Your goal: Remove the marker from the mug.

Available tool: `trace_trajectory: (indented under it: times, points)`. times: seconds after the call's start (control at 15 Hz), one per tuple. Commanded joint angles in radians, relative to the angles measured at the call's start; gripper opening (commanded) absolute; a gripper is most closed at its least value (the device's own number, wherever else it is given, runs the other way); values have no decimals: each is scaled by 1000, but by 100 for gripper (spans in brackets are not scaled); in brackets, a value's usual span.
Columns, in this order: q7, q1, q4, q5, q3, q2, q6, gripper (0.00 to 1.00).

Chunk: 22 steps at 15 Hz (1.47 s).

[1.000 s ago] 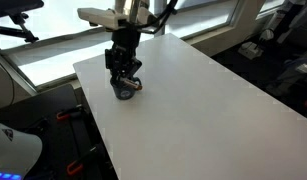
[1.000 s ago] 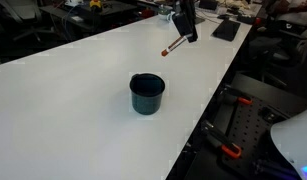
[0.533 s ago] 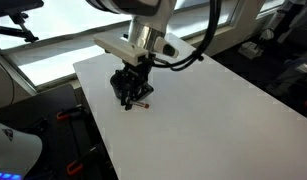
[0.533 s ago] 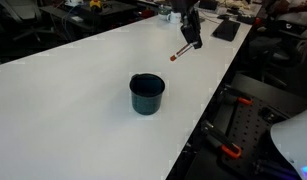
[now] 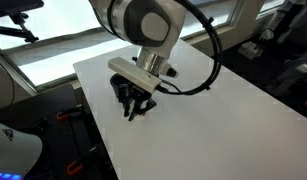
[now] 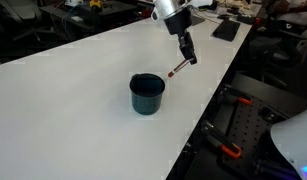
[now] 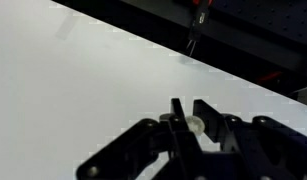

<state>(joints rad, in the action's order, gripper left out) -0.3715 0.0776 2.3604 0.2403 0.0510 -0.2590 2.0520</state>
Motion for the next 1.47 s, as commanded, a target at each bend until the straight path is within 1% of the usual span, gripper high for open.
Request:
trace_trajectory:
  times: [0.0,0.27,0.47,0.53,0.6,0.67,0.73,0.8,0.93,1.0,1.4]
  points:
    - [-41,0,-52,-17,-29,-79,-10,5]
    - [-43,1,-86,-17,-51,-135,-18,5]
    - [-40,4,-101,-27,-59,-150,-32,5]
    - [-30,4,-104,-32,-58,-153,-37,46]
    - [-33,5,-100,-36,-60,-148,-36,48]
    - [-37,6,-96,-38,-60,-142,-35,54]
    - [-36,5,-92,-41,-60,-135,-36,62]
    - [-17,0,-88,-22,-52,-152,-6,44]
    - [-17,0,-88,-24,-52,-152,-6,59]
    - [-17,0,-88,-24,-53,-152,-6,62]
    - [-17,0,-89,-25,-53,-152,-7,62]
